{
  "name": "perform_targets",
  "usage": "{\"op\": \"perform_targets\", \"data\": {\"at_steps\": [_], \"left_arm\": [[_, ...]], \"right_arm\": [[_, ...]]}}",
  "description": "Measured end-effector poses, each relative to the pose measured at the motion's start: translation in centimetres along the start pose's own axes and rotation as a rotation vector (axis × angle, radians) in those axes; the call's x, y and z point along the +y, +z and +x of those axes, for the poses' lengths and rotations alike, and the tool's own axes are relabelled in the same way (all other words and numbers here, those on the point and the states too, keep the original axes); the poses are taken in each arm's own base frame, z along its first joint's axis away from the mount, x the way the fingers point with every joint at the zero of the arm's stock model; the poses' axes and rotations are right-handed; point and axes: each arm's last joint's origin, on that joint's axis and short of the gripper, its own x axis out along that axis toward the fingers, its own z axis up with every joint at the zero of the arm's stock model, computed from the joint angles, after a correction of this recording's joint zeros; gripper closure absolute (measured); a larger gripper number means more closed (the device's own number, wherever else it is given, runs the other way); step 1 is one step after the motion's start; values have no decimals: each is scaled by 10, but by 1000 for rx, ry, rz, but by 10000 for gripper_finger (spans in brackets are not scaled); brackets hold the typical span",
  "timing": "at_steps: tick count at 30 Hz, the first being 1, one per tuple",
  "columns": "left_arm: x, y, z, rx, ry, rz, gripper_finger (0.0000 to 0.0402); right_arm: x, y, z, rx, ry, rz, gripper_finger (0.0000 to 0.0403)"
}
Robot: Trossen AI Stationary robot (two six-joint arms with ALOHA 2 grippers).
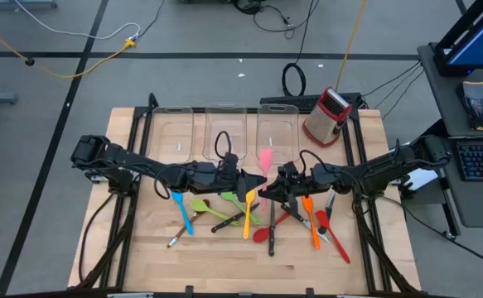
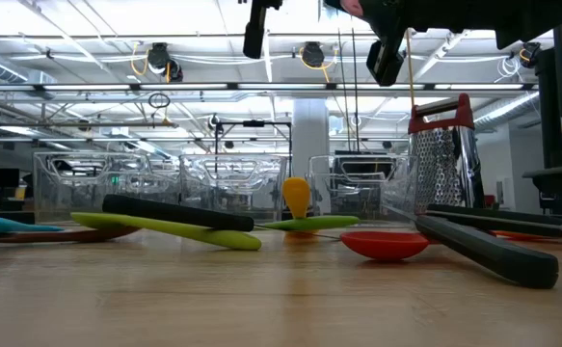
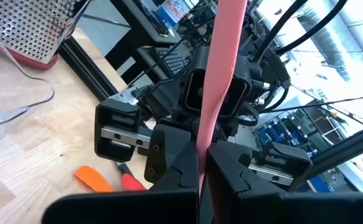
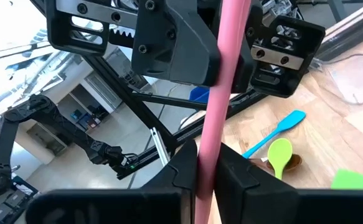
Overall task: Pick & Place Kitchen Items
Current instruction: Put the pink spatula into the right transparent bin
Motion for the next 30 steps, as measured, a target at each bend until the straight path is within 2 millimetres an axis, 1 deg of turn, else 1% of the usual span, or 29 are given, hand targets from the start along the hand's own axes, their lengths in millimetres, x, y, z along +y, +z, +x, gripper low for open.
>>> {"op": "perform_targets", "data": {"at_steps": [6,10,14,19,21,23,27,30], "left_arm": [[0,0,0,4,-3,24,393],[0,0,0,5,-5,19,368],[0,0,0,1,-3,33,314],[1,0,0,16,-1,87,223],[4,-3,0,60,16,111,188],[8,-6,-1,144,20,124,161],[15,-10,-4,335,16,99,126],[21,-16,-8,406,67,129,112]], "right_arm": [[0,0,0,3,-2,-5,382],[0,0,0,5,-3,-10,382],[-1,-2,0,17,-9,-14,382],[-2,-2,0,22,-17,-13,382],[-4,-3,0,28,-31,-10,382],[-5,-2,0,27,-39,0,382],[-11,0,-1,31,-69,7,382],[-16,4,-4,34,-110,22,382]]}}
